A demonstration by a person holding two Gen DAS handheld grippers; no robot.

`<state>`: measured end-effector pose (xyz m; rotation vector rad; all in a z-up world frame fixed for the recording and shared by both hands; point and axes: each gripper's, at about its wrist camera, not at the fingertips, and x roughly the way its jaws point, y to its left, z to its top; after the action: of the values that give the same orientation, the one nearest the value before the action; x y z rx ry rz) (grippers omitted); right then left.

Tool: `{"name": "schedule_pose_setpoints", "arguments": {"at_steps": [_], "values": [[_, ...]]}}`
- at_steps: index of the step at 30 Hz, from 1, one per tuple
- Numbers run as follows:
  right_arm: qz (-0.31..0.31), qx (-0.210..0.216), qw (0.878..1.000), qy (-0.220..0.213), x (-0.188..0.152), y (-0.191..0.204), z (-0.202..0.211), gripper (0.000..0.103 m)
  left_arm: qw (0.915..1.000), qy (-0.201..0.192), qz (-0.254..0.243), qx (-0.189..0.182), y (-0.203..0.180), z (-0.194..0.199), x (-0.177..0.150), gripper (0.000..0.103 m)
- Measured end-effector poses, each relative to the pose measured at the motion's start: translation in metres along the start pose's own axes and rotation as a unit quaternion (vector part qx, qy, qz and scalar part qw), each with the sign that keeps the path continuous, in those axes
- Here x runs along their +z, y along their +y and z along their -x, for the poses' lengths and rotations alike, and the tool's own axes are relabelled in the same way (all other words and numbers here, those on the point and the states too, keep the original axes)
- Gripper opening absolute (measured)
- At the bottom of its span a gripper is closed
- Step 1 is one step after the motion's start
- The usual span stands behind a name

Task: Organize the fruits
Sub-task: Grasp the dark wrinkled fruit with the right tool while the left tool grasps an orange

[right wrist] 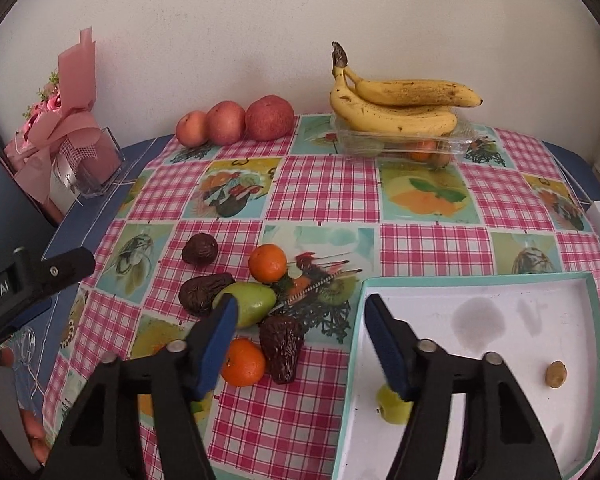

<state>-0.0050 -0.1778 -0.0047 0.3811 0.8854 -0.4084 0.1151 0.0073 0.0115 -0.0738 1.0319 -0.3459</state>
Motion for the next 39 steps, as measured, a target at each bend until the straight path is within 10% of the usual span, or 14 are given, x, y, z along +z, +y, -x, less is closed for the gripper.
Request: {"name": "schedule_pose_setpoints", "arguments": {"at_steps": [11, 19, 39], "values": [[-0.019, 0.016, 0.999, 0.030, -0.003, 0.000, -0.020, 0.053, 0.9994, 0.033, -0.001, 0.007, 0.002, -0.016, -0.008, 0.099], [-0.017, 0.013, 0.998, 0.066, -0.012, 0.003, -0.043, 0.045, 0.9906, 0.130, 0.036, -0.025, 0.007, -0.055, -0.031, 0.071], [-0.039, 0.031, 0.995, 0.083, -0.017, 0.000, -0.055, 0.033, 0.9795, 0.184, 0.049, -0.065, -0.003, -0.078, -0.044, 0.038]]}}
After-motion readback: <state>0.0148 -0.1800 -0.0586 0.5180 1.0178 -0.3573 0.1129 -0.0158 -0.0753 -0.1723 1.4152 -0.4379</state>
